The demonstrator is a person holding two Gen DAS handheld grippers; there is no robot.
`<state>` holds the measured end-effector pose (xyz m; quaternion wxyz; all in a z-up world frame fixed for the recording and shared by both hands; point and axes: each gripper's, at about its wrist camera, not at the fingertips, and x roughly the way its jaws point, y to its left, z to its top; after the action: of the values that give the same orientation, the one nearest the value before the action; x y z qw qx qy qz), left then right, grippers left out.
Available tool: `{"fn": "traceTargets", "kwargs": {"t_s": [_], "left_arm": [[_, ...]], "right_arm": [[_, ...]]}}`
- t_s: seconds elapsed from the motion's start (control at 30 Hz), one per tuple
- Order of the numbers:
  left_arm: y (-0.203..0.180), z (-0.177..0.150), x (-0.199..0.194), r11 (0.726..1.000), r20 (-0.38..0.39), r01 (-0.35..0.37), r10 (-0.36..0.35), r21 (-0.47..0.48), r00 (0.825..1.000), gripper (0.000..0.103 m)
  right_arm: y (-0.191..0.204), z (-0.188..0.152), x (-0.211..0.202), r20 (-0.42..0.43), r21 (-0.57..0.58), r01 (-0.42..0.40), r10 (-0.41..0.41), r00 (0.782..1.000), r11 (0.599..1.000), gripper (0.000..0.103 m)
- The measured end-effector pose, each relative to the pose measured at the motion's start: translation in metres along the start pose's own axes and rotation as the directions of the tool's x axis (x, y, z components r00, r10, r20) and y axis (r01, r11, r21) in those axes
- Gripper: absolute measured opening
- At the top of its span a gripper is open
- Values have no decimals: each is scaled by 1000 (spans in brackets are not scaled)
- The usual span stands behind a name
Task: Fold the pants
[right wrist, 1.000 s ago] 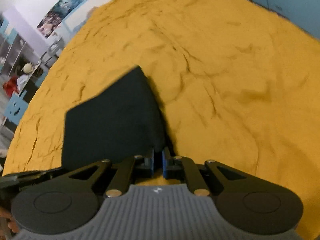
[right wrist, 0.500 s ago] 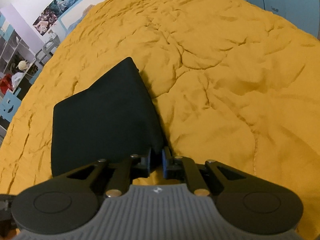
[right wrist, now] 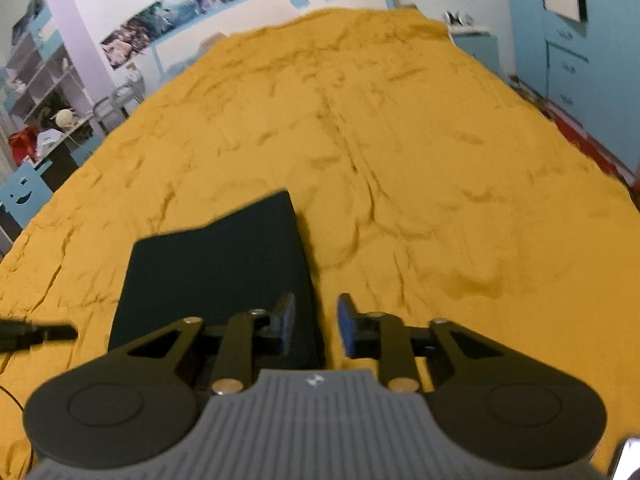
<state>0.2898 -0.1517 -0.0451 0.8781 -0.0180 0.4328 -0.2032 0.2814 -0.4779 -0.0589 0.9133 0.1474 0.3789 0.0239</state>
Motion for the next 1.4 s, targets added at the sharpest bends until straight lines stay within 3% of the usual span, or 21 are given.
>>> {"fn": "traceTargets", "kwargs": {"t_s": [0.13,0.37,0.57,0.73,0.83,0.9,0.97,1.03,1.07,1.13,1.23,1.4], "left_arm": [[4,26,31,1000,21,-8,9,-29,1000,4],[15,37,95,995,10,-83,83,-51,996,4],[35,34,118,987,-2,-143,143,-71,990,4],[55,34,123,970,-13,-208,208,-124,978,5],[70,35,108,964,-12,-163,164,-211,986,6],[72,33,91,963,4,-144,149,-227,989,17],[73,32,75,962,17,-112,120,-249,993,34],[73,29,61,960,36,-76,89,-270,995,46],[72,27,55,957,45,-48,64,-285,997,55],[71,24,51,949,30,10,-1,-314,1000,63],[72,19,62,929,-29,81,-98,-362,995,66],[83,7,92,881,-104,110,-177,-461,979,67]], "right_arm": [[8,15,31,-4,-15,-12,12,1000,1000,4],[11,24,98,-41,-28,0,-1,999,1000,0],[-2,14,141,-101,14,29,-27,995,999,0],[-10,12,144,-93,58,19,-13,996,998,0],[-12,18,128,-63,76,23,-19,998,997,2],[-18,23,113,-45,114,0,5,999,994,13],[-26,25,100,-33,167,-36,42,999,985,38],[-35,25,91,-38,228,-81,92,995,970,41],[-40,24,89,-43,275,-112,129,991,955,44],[-50,19,89,-55,373,-178,214,975,910,51],[-53,8,94,-87,446,-226,294,952,866,60],[-64,-6,115,-113,540,-246,358,927,805,60]]}}
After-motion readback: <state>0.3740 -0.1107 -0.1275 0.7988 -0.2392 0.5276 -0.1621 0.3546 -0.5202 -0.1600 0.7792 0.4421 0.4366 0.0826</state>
